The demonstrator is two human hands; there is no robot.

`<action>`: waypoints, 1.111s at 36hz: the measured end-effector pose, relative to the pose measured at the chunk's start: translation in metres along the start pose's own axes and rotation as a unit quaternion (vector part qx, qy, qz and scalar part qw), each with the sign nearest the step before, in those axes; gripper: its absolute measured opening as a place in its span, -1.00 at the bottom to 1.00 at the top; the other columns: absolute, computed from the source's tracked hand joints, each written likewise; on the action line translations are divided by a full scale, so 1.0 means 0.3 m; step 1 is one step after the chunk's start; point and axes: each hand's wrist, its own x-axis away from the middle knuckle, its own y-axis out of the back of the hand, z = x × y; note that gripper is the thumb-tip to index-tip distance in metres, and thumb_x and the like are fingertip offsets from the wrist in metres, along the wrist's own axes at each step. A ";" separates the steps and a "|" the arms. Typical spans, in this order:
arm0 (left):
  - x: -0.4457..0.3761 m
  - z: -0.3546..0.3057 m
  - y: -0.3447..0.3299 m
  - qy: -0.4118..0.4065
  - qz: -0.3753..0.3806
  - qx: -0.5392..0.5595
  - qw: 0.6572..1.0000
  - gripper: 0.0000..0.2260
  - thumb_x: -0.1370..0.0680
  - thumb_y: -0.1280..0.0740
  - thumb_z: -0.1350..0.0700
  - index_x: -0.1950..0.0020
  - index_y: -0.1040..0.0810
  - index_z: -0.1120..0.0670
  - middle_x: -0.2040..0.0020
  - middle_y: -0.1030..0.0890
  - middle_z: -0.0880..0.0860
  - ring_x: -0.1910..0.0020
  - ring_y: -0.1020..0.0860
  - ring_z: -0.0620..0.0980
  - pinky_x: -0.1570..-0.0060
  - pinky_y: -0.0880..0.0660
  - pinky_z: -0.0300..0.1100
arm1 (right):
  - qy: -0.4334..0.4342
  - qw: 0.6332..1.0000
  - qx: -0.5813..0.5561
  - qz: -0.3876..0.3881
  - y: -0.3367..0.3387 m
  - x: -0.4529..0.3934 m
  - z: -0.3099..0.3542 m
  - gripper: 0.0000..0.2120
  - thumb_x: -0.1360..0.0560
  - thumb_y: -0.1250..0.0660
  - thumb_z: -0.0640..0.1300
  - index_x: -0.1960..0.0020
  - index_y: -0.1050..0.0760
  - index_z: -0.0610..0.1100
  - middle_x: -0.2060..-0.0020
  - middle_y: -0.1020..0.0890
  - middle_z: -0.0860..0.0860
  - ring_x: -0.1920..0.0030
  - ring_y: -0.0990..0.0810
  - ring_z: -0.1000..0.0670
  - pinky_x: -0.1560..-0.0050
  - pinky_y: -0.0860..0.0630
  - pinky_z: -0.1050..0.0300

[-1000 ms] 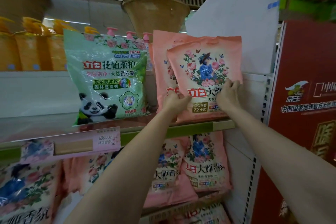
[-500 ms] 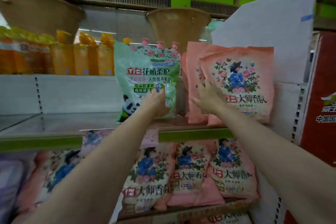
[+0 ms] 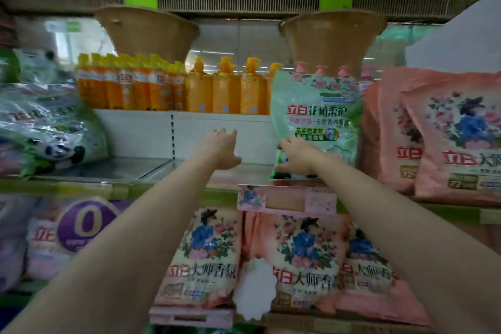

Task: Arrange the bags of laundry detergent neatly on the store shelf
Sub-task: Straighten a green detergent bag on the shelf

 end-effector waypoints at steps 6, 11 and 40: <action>0.080 0.260 0.033 0.045 0.007 -0.035 0.998 -0.51 -0.52 -0.30 -0.09 -0.36 -0.32 0.12 -0.29 -0.43 0.17 -0.27 -0.41 0.19 -0.21 -0.42 0.04 | 0.043 0.999 -0.021 -0.001 0.021 -0.064 0.226 -0.39 -0.53 -0.29 0.09 -0.44 -0.21 -0.19 -0.38 -0.33 -0.16 -0.36 -0.32 -0.17 -0.33 -0.34 -0.07; 0.158 0.446 0.062 0.077 0.006 -0.058 0.995 -0.53 -0.53 -0.28 -0.09 -0.35 -0.34 0.12 -0.30 -0.44 0.17 -0.29 -0.41 0.17 -0.20 -0.39 0.03 | 0.068 0.997 -0.035 -0.009 0.034 -0.114 0.412 -0.40 -0.53 -0.29 0.09 -0.43 -0.21 -0.19 -0.40 -0.31 -0.14 -0.38 -0.31 -0.16 -0.33 -0.34 -0.04; 0.482 1.247 0.079 0.261 0.008 -0.037 0.965 -0.43 -0.42 -0.31 -0.18 -0.35 -0.34 0.06 -0.22 -0.49 0.14 -0.20 -0.47 0.16 -0.19 -0.44 0.13 | 0.211 0.970 -0.120 -0.025 0.049 -0.362 1.277 -0.31 -0.52 -0.30 0.09 -0.50 -0.10 -0.16 -0.45 -0.25 -0.15 -0.42 -0.29 -0.17 -0.37 -0.32 -0.10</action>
